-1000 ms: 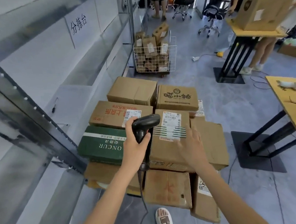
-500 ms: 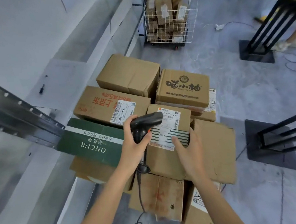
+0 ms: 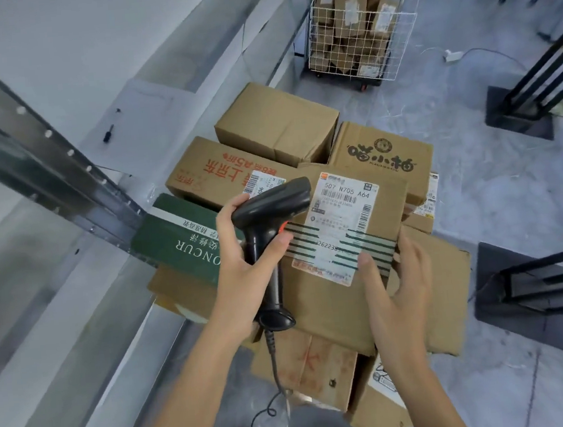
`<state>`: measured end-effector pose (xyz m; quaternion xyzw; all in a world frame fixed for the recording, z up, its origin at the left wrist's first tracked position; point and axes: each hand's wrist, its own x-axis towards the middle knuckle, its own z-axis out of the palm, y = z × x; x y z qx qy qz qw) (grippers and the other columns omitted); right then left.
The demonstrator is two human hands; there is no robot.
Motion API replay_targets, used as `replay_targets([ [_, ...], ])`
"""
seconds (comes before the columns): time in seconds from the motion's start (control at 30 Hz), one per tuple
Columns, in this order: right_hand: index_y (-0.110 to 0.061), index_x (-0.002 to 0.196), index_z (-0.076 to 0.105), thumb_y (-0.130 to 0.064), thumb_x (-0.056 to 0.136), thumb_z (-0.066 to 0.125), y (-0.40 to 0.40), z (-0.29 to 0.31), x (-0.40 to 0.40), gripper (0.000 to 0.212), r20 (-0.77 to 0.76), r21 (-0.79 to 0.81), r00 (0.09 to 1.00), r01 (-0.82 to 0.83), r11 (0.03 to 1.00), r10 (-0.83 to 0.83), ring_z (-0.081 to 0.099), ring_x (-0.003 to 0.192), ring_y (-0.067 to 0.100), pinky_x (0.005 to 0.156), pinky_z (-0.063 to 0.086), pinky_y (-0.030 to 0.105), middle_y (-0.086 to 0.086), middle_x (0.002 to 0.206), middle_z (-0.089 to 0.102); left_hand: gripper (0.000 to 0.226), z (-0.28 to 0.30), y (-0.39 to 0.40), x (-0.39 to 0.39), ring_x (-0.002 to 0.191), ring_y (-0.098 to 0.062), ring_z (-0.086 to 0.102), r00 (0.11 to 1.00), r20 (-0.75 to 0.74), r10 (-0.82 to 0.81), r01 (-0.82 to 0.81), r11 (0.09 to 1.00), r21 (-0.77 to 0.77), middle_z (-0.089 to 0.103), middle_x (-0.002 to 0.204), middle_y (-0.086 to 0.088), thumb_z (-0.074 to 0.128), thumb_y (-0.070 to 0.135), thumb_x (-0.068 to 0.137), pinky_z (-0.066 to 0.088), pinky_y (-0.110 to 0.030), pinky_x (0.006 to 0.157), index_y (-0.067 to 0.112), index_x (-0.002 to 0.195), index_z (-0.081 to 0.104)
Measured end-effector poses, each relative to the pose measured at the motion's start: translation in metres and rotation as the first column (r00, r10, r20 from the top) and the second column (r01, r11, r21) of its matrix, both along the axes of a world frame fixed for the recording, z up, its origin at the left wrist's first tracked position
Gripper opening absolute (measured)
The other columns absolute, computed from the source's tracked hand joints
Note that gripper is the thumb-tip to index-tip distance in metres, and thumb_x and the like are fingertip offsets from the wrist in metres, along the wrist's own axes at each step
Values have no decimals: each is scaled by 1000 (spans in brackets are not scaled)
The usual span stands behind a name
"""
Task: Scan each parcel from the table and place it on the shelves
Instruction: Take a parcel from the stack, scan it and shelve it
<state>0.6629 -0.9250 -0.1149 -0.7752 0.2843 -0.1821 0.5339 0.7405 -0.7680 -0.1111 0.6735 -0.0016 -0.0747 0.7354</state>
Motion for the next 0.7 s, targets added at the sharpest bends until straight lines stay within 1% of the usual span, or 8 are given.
replay_targets([
  [0.07,-26,151,42,-46,90,63,10,19,-3,68,85,-45,995,-45,998,49,34,138,9,115,29,21,-6,142,42,61,11,15,-8,112,3,62,999,30,44,-43,999,-32,61,124,26,79,25,85,54,-13,82,59,126,48],
  [0.13,-37,147,43,-54,84,57,22,37,-2,67,140,-73,981,-128,989,138,27,143,4,110,22,6,-8,147,39,63,21,35,-18,118,-6,63,994,37,102,-99,993,-70,61,128,19,77,28,82,56,-27,89,57,128,47],
  [0.2,-51,141,42,-59,80,56,38,53,0,63,164,-18,957,-240,971,240,20,146,-5,107,21,1,-12,156,31,64,30,58,-28,122,-17,63,986,25,162,-158,980,-118,62,133,12,77,27,81,56,-39,92,56,130,47],
  [0.3,-61,141,38,-66,74,57,69,72,1,70,167,30,907,-395,918,385,13,143,-19,108,23,11,-22,164,19,64,42,96,-48,121,-22,64,969,41,245,-234,955,-182,64,133,4,75,21,83,58,-38,90,50,132,47],
  [0.37,-60,145,35,-65,76,59,93,80,-1,74,184,13,858,-490,872,480,18,149,-8,118,26,29,-19,165,23,63,49,122,-64,120,-20,65,949,80,304,-285,940,-189,66,131,5,75,20,84,57,-37,93,49,132,47],
  [0.47,-64,145,29,-63,77,60,130,91,-8,75,197,8,794,-587,809,574,28,150,13,119,30,55,-17,160,34,64,59,162,-92,117,-20,66,902,115,417,-385,895,-224,67,129,2,79,27,80,57,-30,89,52,131,48],
  [0.6,-52,155,21,-66,76,57,183,93,-21,87,180,-68,716,-676,734,675,27,150,15,120,26,55,-17,162,30,64,62,214,-131,120,-20,65,825,138,548,-506,825,-251,67,129,8,77,22,85,58,-38,95,48,134,45],
  [0.7,-63,149,15,-69,73,58,226,90,-33,87,174,-80,619,-766,638,766,13,151,-4,125,19,48,-30,163,12,62,59,245,-163,117,-13,66,735,145,662,-618,742,-261,67,126,11,77,27,83,58,-30,91,50,131,47],
])
